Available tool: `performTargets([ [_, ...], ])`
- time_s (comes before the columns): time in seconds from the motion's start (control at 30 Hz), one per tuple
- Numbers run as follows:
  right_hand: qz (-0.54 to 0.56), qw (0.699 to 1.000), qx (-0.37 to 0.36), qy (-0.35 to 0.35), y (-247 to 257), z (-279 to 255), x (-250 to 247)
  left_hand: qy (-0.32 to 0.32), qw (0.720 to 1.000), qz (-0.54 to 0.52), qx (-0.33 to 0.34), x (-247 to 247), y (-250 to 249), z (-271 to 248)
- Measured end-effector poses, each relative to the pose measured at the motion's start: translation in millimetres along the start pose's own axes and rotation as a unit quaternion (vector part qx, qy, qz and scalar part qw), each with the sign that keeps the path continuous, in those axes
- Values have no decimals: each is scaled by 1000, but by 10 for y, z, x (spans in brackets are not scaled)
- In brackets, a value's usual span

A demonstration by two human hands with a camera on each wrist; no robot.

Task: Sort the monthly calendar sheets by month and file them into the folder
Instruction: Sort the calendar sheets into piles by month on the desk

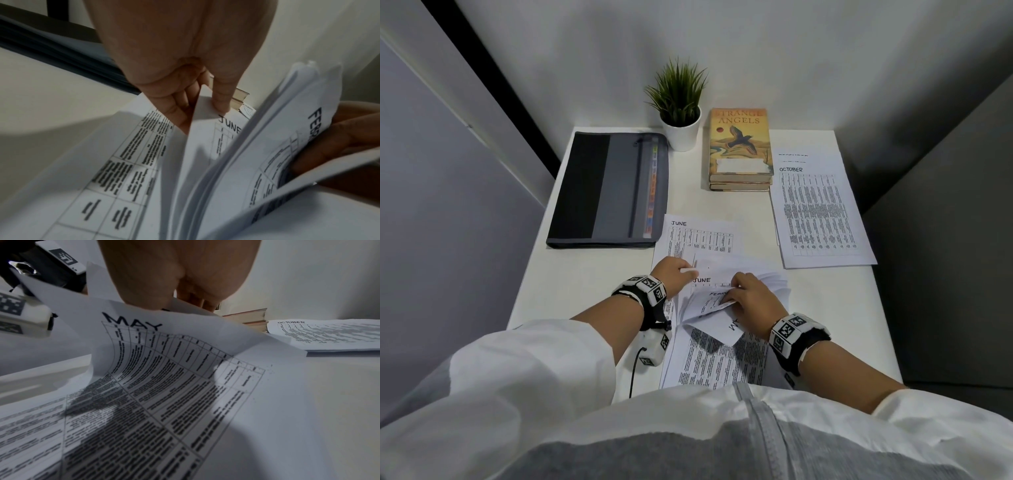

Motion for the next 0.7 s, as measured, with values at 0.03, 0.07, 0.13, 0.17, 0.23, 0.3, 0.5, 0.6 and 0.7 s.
performTargets([
  [0.03, 6, 1000, 7, 5, -8, -2, 9, 0, 1000, 3, 2, 1, 8, 3],
  [0.07, 10, 1000, 12, 6, -16, -5, 18, 0, 1000, 6, 2, 0, 9, 4],
  [0.13, 13, 1000, 12, 4, -27, -15, 33, -7, 1000, 1, -3, 2, 7, 7],
  [0.17, 11, 1000, 9, 1, -27, -17, 37, -13, 1000, -8, -6, 7, 8, 7],
  [0.23, 2, 1000, -3, -6, -15, -14, 36, -20, 999, -28, -14, 22, 1, 2],
  [0.3, -9, 1000, -16, -17, 9, -11, 23, -21, 998, -46, -23, 31, 4, -6],
  [0.5, 6, 1000, 7, -5, 5, -13, -18, -23, 1000, -9, -4, -40, 28, 1],
  [0.6, 12, 1000, 16, -2, 0, -13, -18, -17, 1000, 10, 4, -49, 6, -7],
  [0.7, 7, 1000, 9, -8, -7, -16, 6, -6, 1000, -12, -14, -20, -2, 0],
])
Point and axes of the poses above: each hand's wrist, its own z-axis towards the middle knuckle, its own x-axis out of the palm, y = z × x, the point moved 5 cm from there along z, towards the middle knuckle, and after that the axes turned 15 degrees about -y, right-handed, at the moved point
